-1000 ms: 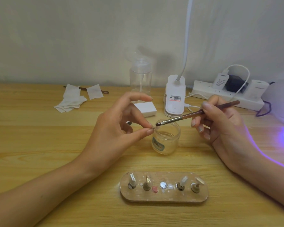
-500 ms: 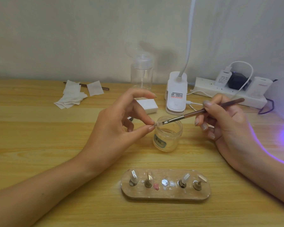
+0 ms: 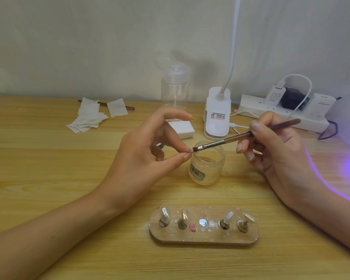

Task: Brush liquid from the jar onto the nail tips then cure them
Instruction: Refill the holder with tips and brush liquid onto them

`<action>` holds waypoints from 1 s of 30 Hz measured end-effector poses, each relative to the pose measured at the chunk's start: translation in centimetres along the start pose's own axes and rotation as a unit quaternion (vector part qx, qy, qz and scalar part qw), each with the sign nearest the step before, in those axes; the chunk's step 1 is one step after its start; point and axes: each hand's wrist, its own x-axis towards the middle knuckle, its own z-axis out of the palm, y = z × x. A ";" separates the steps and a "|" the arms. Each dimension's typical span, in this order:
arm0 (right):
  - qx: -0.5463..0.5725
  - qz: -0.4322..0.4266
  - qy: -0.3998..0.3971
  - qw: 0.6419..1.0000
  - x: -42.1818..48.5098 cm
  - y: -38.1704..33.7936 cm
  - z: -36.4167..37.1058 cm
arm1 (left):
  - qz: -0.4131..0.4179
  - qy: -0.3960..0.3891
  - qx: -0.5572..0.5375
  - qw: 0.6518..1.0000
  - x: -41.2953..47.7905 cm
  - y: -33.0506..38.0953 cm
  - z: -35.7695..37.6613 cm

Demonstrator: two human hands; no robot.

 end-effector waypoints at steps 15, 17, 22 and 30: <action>0.007 -0.003 0.018 1.000 0.0 -0.1 -0.2 | -0.057 -0.006 -0.063 0.996 0.1 -0.1 0.0; -0.001 -0.009 0.003 1.000 0.0 -0.1 -0.1 | -0.062 -0.008 -0.073 0.995 0.0 -0.1 -0.1; -0.006 0.006 0.032 0.999 0.0 0.1 -0.2 | -0.067 -0.013 -0.078 0.995 0.0 0.1 -0.1; -0.016 0.006 0.029 0.999 -0.1 0.0 -0.2 | -0.076 -0.015 -0.086 0.993 0.0 0.0 -0.1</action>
